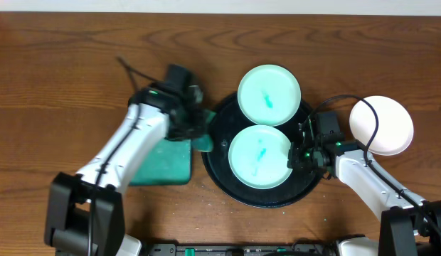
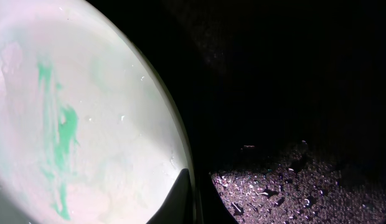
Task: Clean dirty plates on tray and stack at the side
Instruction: 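Scrub the lower green plate with the sponge while right gripper holds it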
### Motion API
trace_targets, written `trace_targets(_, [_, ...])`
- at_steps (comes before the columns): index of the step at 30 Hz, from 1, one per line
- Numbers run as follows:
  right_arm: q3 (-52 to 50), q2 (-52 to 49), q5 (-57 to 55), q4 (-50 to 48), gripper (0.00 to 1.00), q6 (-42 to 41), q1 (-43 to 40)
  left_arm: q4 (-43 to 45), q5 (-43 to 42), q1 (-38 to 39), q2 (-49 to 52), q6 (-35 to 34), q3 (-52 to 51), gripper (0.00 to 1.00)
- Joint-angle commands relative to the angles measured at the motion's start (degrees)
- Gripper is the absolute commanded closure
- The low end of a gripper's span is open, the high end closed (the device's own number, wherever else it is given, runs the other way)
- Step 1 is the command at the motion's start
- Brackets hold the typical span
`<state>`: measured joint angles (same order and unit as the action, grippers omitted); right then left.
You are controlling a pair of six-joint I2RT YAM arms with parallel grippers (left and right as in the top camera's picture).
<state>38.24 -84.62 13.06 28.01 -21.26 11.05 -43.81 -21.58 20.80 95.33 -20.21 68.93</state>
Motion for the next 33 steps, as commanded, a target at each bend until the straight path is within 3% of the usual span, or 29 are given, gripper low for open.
trace_targets(1, [0.11,-0.15,-1.01,0.15,0.99,0.74,-0.09,5.01,-5.6,7.58,2.67,-8.33,-0.33,0.93])
trace_targets(5, [0.11,-0.15,-1.01,0.31,0.99,0.74,-0.09,13.05,-11.43,14.4,6.97,-10.4,-0.33,0.93])
trace_targets(10, [0.11,-0.15,-1.01,0.61,0.99,0.74,-0.09,22.14,-12.74,20.96,12.17,-14.6,-0.33,0.93])
trace_targets(15, [0.11,-0.15,-1.01,1.38,0.99,0.74,-0.09,23.52,-7.58,22.93,17.51,-13.14,-0.35,0.93])
trace_targets(22, [0.11,-0.15,-0.98,1.77,0.99,0.72,-0.09,12.96,8.66,21.55,23.41,-12.04,0.2,0.93])
trace_targets(25, [0.11,-0.15,-0.98,2.01,0.99,0.74,-0.09,3.65,17.62,19.78,23.12,-16.22,2.54,0.93])
trace_targets(30, [0.11,-0.15,-0.98,2.01,0.99,0.74,-0.09,-5.07,24.35,16.85,22.86,-16.46,7.52,0.93])
trace_targets(33, [0.11,-0.15,-0.98,2.03,0.99,0.74,-0.09,-4.72,24.24,16.24,22.86,-14.51,8.46,0.93])
